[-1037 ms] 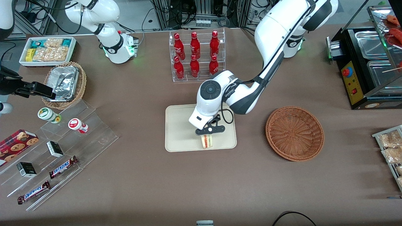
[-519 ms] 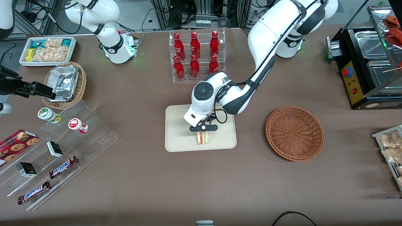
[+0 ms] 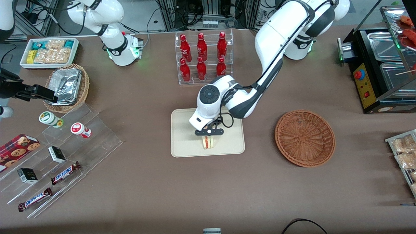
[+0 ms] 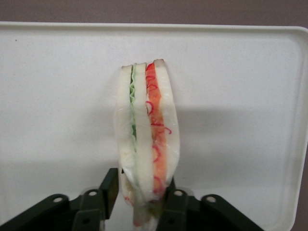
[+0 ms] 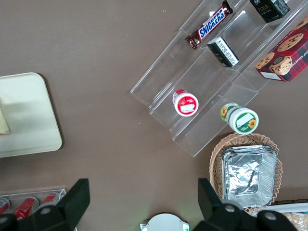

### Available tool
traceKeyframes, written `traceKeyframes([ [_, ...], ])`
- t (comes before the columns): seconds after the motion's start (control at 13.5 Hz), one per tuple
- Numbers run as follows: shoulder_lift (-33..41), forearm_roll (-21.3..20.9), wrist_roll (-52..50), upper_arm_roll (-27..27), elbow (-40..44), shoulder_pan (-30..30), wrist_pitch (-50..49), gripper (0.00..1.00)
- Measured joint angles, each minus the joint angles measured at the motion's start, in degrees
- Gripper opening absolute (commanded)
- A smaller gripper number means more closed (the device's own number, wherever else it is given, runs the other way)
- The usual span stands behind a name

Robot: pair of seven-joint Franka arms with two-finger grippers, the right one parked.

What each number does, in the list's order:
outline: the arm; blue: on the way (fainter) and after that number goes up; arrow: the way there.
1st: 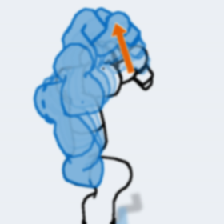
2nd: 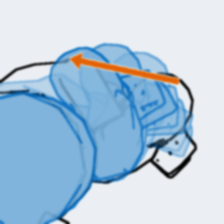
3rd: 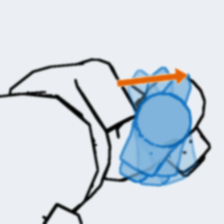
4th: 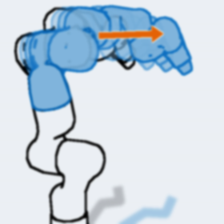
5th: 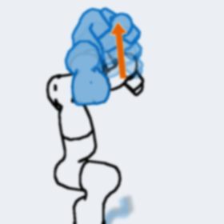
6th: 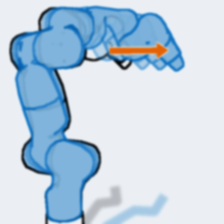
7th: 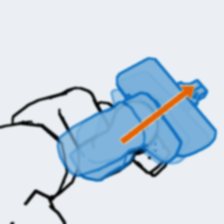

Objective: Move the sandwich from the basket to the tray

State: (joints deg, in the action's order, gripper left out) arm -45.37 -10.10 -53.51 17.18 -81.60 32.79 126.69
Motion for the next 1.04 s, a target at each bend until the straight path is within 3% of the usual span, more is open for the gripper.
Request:
traceKeyframes([
  [0.59,0.98,0.00,-1.12,-0.10,2.32,-0.13,0.00,1.00],
  [1.04,10.86,0.01,-5.46,-0.76,3.29,-3.90,-9.49,1.00],
])
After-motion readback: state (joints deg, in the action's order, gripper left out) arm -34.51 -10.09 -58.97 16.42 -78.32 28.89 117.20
